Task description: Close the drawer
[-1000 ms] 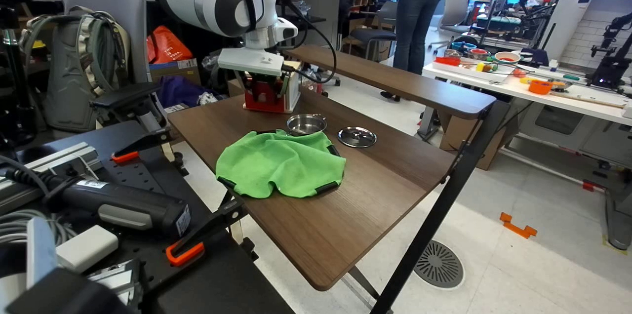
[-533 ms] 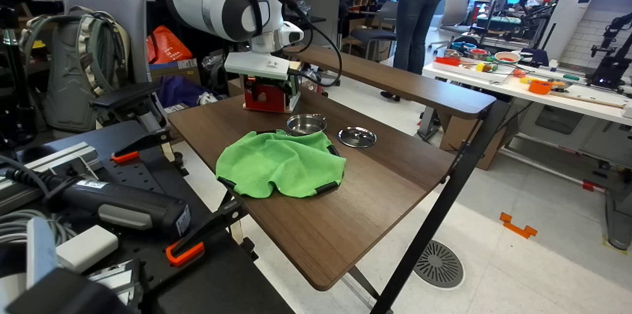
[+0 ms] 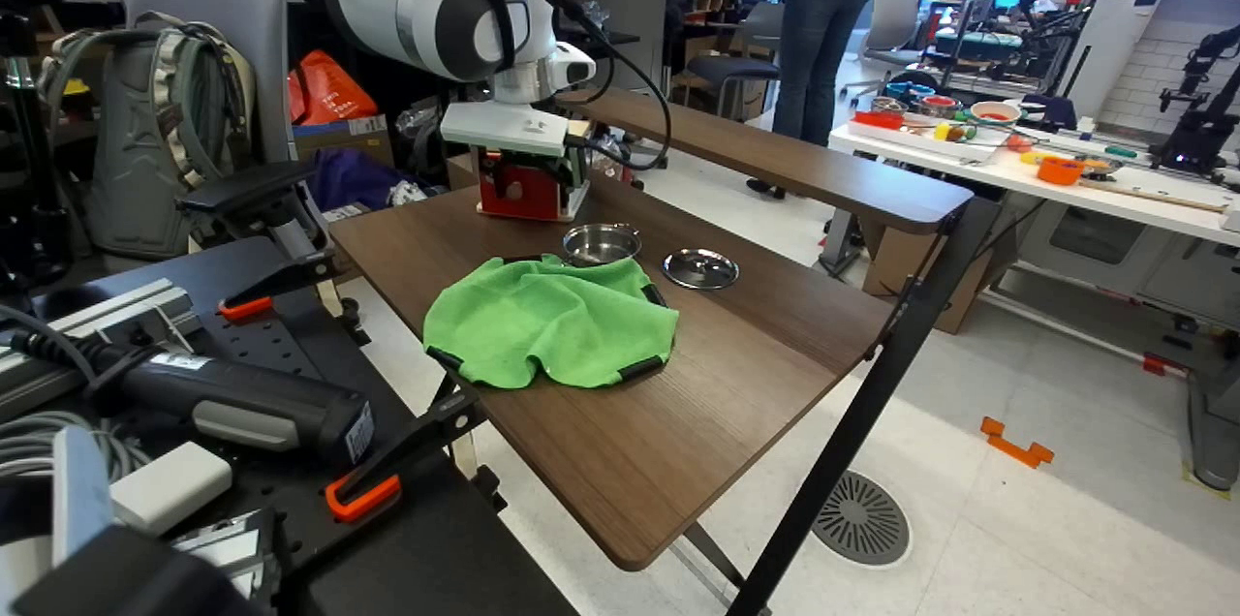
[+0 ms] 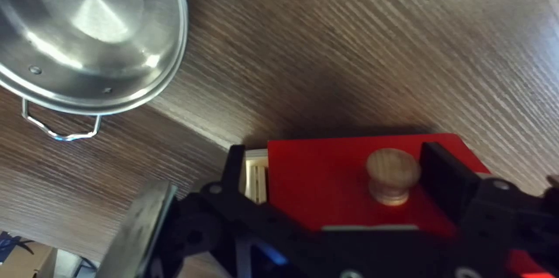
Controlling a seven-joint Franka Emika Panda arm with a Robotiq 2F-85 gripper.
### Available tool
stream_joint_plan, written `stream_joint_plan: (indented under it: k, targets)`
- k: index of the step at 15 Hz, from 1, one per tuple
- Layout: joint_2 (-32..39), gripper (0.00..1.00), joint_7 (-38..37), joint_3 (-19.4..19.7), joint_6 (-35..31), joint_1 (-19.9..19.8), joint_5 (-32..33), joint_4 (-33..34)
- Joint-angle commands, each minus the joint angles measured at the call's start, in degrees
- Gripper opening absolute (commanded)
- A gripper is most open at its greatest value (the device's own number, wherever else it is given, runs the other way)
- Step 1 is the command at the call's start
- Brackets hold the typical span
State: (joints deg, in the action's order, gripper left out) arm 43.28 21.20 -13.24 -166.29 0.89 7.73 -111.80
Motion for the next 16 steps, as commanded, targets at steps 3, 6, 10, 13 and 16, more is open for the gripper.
stream_joint_plan:
  k: [3, 6, 10, 13, 16]
  targets:
    - [-4.69, 1.00, -3.76, 1.65, -0.32, 2.39, 0.52, -3.32]
    - [-8.36, 1.00, -5.57, 1.52, 0.85, 2.88, -0.04, -6.60]
    - [-14.05, 1.00, -7.58, 0.34, 2.82, 3.05, -1.08, -10.75]
    - [-19.01, 1.00, -8.86, -0.57, 4.50, 3.46, -1.95, -13.32]
    - [-23.22, 1.00, -9.19, -1.50, 6.35, 3.68, -2.42, -15.52]
